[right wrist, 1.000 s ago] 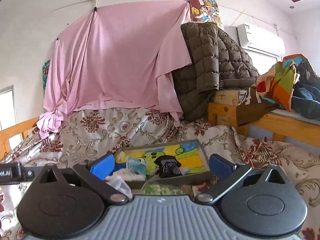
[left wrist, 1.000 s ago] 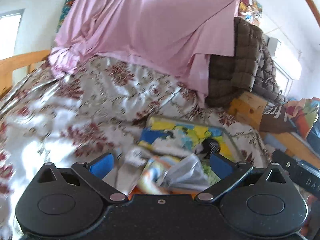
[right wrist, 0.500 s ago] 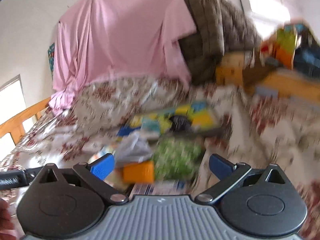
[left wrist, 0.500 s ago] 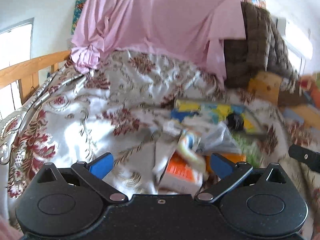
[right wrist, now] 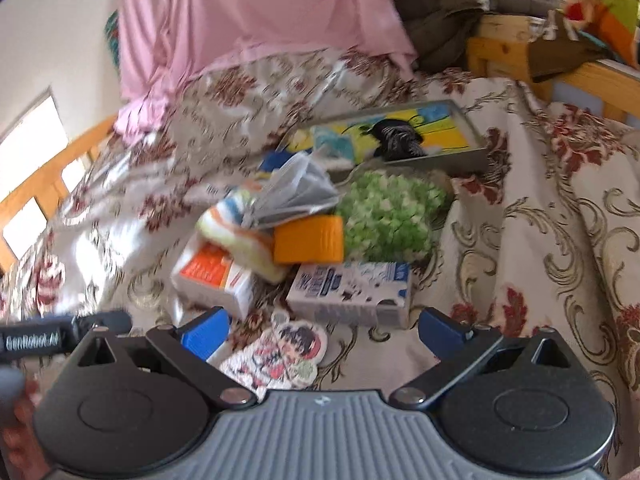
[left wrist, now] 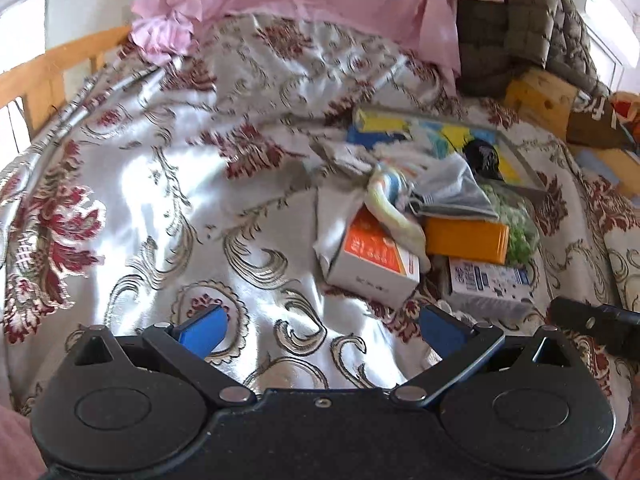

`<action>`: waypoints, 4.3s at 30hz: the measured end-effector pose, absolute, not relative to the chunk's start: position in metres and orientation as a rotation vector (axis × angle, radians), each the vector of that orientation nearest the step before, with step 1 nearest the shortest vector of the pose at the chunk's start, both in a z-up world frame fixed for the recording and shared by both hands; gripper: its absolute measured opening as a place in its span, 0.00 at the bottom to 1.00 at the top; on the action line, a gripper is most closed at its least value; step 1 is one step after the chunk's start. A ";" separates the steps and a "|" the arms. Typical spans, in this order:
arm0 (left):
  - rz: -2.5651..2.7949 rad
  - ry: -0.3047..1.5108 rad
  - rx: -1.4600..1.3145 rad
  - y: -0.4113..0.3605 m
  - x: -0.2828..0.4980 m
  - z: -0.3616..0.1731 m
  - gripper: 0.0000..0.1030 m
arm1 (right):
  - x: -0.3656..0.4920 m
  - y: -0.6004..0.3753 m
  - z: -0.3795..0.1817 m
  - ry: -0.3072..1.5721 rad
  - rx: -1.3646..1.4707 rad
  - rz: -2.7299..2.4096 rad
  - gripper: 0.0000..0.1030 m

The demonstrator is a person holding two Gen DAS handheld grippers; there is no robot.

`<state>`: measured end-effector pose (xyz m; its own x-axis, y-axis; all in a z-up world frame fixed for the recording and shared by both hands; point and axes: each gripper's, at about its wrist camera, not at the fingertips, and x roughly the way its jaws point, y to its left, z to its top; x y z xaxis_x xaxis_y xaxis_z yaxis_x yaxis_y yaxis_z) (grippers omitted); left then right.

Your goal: Organize soft objects

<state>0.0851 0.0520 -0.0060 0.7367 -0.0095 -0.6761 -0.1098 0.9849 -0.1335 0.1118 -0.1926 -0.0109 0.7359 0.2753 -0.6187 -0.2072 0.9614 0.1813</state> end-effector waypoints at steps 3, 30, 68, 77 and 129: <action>0.034 0.772 -0.141 0.050 0.094 -0.008 0.99 | 0.113 -0.186 -0.015 0.719 0.083 0.305 1.00; -0.097 0.854 -0.080 0.082 0.185 -0.020 0.99 | 0.150 -0.143 -0.069 0.945 0.039 0.434 1.00; -0.282 0.936 -0.512 0.121 0.271 -0.066 0.37 | 0.184 -0.146 -0.084 0.937 0.430 0.527 0.95; -0.269 0.941 -0.556 0.124 0.266 -0.059 0.16 | 0.183 -0.159 -0.081 0.909 0.515 0.517 0.92; -0.159 1.107 -0.594 0.095 0.177 -0.065 0.07 | 0.174 -0.161 -0.066 0.840 0.441 0.467 0.71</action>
